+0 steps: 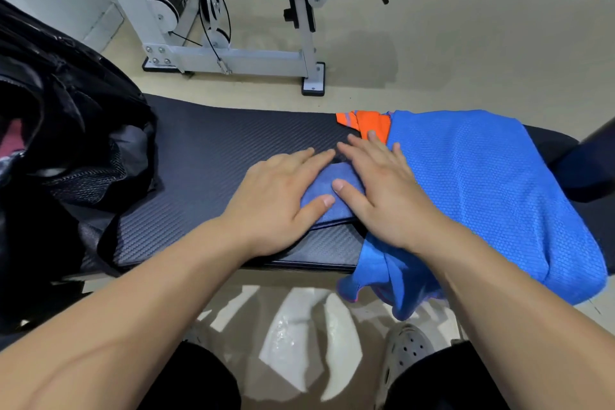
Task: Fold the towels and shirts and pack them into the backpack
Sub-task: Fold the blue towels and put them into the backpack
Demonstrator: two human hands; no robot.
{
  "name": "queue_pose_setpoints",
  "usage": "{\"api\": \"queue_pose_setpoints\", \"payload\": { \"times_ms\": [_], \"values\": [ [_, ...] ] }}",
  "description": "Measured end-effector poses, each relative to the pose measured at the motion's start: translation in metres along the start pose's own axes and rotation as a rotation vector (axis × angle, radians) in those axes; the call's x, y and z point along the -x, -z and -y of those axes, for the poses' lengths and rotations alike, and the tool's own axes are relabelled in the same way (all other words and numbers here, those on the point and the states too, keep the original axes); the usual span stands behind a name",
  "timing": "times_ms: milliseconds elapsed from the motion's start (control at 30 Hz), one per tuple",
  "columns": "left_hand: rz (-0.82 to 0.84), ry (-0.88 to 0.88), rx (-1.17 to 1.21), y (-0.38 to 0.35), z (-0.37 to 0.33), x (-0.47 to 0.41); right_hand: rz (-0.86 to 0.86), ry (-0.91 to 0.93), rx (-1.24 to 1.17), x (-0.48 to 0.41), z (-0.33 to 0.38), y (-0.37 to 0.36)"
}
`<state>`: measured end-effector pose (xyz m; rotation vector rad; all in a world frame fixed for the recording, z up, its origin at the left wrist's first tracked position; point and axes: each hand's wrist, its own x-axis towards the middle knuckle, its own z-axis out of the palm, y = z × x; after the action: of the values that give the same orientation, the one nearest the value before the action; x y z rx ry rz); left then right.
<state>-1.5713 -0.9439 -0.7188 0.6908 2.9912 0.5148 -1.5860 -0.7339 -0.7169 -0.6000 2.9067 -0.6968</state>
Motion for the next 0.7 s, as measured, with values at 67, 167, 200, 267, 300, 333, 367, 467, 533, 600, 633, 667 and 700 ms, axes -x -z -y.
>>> {"api": "queue_pose_setpoints", "payload": {
  "times_ms": [67, 167, 200, 267, 300, 333, 367, 467, 533, 600, 633, 667, 700],
  "values": [
    [-0.003, 0.01, -0.062, -0.003, 0.001, 0.003, 0.027, -0.025, -0.005, 0.0, -0.004, 0.003],
    [-0.009, 0.019, -0.12, -0.002, -0.004, 0.008, -0.023, -0.008, -0.067, -0.001, -0.001, 0.006],
    [-0.006, 0.015, -0.137, -0.003, -0.005, 0.009, -0.056, 0.022, -0.081, -0.001, 0.0, 0.007],
    [-0.002, 0.003, -0.125, 0.0, -0.007, 0.013, -0.084, 0.08, -0.135, -0.001, 0.003, 0.01],
    [-0.004, -0.001, -0.068, 0.004, -0.007, 0.015, -0.088, 0.108, -0.178, 0.0, 0.004, 0.011],
    [-0.007, -0.001, 0.023, 0.01, -0.006, 0.019, -0.098, 0.138, -0.229, 0.0, 0.005, 0.014],
    [-0.006, 0.009, 0.133, 0.017, -0.005, 0.022, -0.111, 0.158, -0.279, 0.001, 0.007, 0.016],
    [0.019, 0.073, 0.414, 0.036, -0.004, 0.036, -0.142, 0.131, -0.431, 0.002, 0.017, 0.022],
    [0.115, 0.083, 0.572, 0.045, -0.006, 0.045, -0.146, 0.073, -0.563, 0.006, 0.027, 0.025],
    [0.197, 0.056, 0.712, 0.053, -0.009, 0.054, -0.156, 0.026, -0.709, 0.012, 0.037, 0.029],
    [0.215, 0.04, 0.755, 0.058, -0.009, 0.059, -0.164, 0.014, -0.774, 0.016, 0.042, 0.03],
    [0.215, 0.024, 0.76, 0.064, -0.009, 0.064, -0.165, 0.008, -0.835, 0.019, 0.048, 0.031],
    [0.207, 0.006, 0.735, 0.068, -0.008, 0.067, -0.158, 0.002, -0.899, 0.022, 0.052, 0.031]
  ]
}}
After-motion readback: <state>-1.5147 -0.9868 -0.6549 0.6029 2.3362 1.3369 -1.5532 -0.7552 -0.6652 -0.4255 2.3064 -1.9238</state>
